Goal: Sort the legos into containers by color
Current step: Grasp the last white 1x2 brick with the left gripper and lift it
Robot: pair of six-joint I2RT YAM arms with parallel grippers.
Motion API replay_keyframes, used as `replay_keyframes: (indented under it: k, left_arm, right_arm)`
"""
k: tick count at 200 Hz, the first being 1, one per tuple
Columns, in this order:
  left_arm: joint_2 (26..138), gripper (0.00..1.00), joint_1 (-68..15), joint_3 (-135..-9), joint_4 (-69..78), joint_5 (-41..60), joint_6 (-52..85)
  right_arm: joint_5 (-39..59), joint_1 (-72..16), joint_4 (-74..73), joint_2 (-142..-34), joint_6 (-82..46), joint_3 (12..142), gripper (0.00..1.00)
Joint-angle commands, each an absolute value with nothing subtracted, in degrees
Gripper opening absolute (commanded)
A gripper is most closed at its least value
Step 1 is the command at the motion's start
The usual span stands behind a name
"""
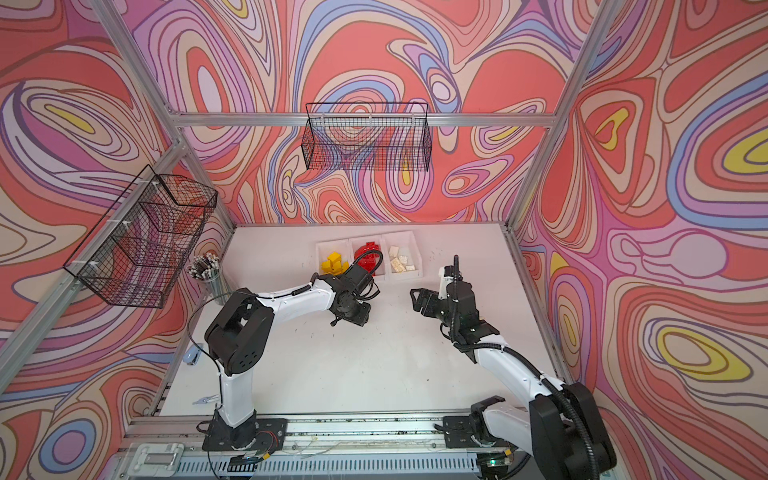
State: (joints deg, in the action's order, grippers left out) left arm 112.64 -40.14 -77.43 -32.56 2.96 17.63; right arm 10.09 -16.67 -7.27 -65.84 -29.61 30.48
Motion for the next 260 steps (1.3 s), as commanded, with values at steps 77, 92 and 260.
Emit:
replay_keyframes:
  k: [77, 92, 260]
  left_arm:
    - [114.1, 0.39, -41.3, -76.2, -32.0, 1.0, 18.4]
    - [113.9, 0.35, -41.5, -76.2, -32.0, 0.8, 18.5]
    - [112.3, 0.27, -39.7, -97.6, -29.6, 2.9, 13.3]
  right_arm:
    - [9.1, -16.7, -6.2, -64.2, -28.8, 31.0, 0.86]
    - [9.1, -16.8, -6.1, -64.0, -28.7, 31.0, 0.86]
    - [15.1, -16.8, 0.0, -55.8, -29.1, 31.0, 0.85]
